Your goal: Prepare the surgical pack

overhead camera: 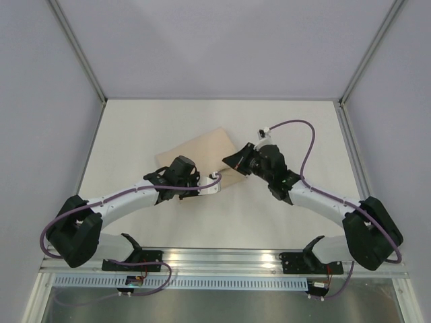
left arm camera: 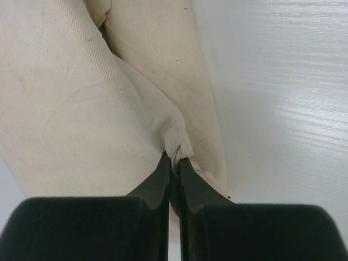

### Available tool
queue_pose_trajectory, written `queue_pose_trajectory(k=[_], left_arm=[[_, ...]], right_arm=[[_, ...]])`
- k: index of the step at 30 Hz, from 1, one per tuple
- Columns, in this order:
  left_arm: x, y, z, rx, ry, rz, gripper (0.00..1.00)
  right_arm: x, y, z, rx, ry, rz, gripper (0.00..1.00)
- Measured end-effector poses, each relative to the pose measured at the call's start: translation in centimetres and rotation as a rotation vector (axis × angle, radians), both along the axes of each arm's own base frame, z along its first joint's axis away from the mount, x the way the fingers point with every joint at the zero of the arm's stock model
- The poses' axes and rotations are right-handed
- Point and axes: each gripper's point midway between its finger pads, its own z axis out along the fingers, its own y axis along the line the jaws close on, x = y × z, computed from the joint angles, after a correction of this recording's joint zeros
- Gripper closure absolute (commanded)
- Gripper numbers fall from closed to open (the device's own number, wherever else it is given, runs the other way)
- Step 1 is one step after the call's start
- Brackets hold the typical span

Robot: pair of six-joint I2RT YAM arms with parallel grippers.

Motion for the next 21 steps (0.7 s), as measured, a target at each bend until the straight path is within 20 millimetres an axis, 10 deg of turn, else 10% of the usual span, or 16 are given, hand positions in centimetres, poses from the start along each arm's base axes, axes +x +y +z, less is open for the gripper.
queue_pose_trajectory(k=[5,11,16,21], left_arm=[[0.0,0.0,0.0,0.000,0.000,0.001,0.92],[0.0,0.1,0.2,0.002,-0.004,0.002,0.85],[-0.7,0.7,0.3,0.015,0.011,-0.001,0.41],[-1.6,0.9,1.1,0.021,0.059,-0.004,0.25]], right_arm=[[4.3,2.3,1.2,-0.077,-0.076,0.025,1.00],[5.0,3.4,-6.9,-0.193,0.047,0.085,1.00],[2.6,2.3,-10.0,-0.190,0.084,0.102,0.99],[2.2,2.4,-9.9,-0.168,0.060,0.104,1.00]])
